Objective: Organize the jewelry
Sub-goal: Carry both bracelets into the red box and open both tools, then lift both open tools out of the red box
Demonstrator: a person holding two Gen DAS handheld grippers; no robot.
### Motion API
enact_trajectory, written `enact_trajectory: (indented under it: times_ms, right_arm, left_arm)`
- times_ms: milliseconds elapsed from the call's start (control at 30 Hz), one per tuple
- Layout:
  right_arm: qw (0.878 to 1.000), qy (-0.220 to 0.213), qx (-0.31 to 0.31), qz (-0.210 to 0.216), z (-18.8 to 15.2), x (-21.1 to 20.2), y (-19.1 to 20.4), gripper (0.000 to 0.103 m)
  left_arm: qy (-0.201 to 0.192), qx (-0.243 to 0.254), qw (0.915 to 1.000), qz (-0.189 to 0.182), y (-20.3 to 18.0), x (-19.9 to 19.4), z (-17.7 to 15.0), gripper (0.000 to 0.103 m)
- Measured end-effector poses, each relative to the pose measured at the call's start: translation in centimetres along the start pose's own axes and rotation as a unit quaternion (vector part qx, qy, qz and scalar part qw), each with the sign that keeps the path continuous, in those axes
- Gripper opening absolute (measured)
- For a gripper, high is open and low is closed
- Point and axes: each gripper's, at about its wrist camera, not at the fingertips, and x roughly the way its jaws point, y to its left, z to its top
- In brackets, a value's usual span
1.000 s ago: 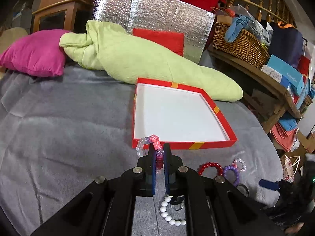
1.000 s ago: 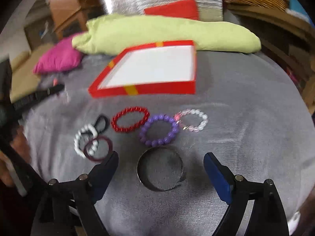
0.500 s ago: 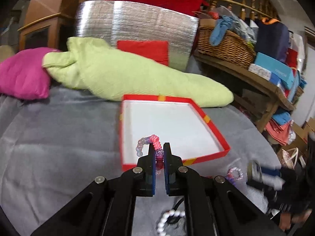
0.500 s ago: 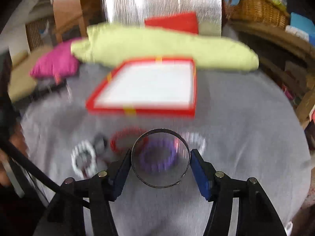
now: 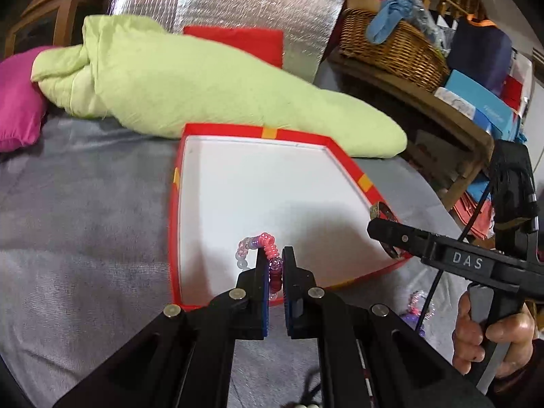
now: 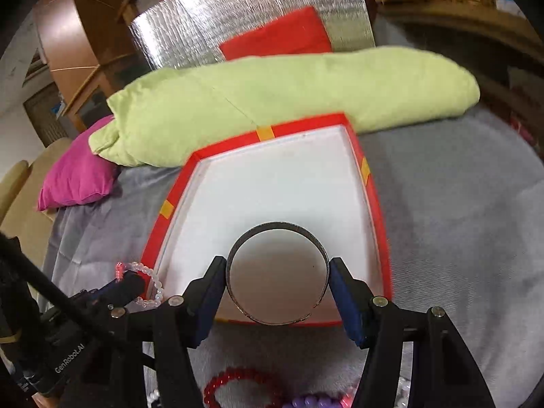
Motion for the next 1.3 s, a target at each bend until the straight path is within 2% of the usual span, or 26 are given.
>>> enact_trajectory:
  times_ms: [100,167,233,267,333,433,600,733,867,1100,1200,1300]
  right_arm:
    - [1.0,0.011,0.01,0.004,0.1,0.4,-0.3,0.066]
    - [1.0,0.005,0.016,0.009,0.5,0.2,-0.6,0.069]
    - [0.999,-0.016,0.027,0.01,0.6,-1.0,-1.3,0.07]
    - [0.999,-0.023,0.031,0.01,0.7,-1.4,-1.6,0.07]
    - [0.998,-0.036,0.05,0.009,0.7,-2.5,-2.6,0.07]
    - [0.995,-0.05,0.082,0.005,0.6,-4.1,-4.4,0.07]
    - [0.988,-0.052,0.147,0.006,0.4,-4.8,-7.9,0.07]
    - [0.984,-0.041,0.174,0.028,0.2,-3.9,-9.5,0.069]
    - [0.983,-0.032,0.176,0.035,0.2,-2.4,-9.6,0.058]
    - [0.986,0.001,0.163,0.038,-0.4,0.5,-8.2,0.046]
    - [0.988,-0.001,0.15,0.023,-0.5,0.7,-7.6,0.047]
    - [0.988,-0.002,0.152,0.022,-0.5,0.8,-7.6,0.047]
  left_arm:
    - [0.012,-0.001,0.9999,0.01,0.3,0.7,0.0,0.009]
    - [0.018,-0.003,0.9998,0.008,0.3,0.8,0.0,0.018]
    - [0.007,0.001,0.9999,0.012,0.2,0.2,0.0,0.036]
    - [-0.003,0.005,0.9998,0.017,0.1,-0.3,0.1,0.041]
    - [-0.022,0.007,0.9995,0.024,0.1,-1.2,0.3,0.057]
    - [-0.042,0.011,0.9974,0.058,0.4,-2.2,0.5,0.067]
    - [-0.038,-0.024,0.9946,0.093,2.5,-2.6,0.5,0.07]
    - [-0.03,-0.084,0.9923,0.087,4.8,-2.4,0.2,0.072]
    - [-0.011,-0.125,0.9901,0.063,5.7,-1.1,-0.4,0.072]
    - [0.012,-0.129,0.9915,0.003,4.6,0.6,-1.3,0.072]
    - [0.01,-0.113,0.9935,0.009,4.0,0.7,-1.5,0.072]
    - [0.007,-0.118,0.9929,0.003,4.1,0.4,-1.5,0.072]
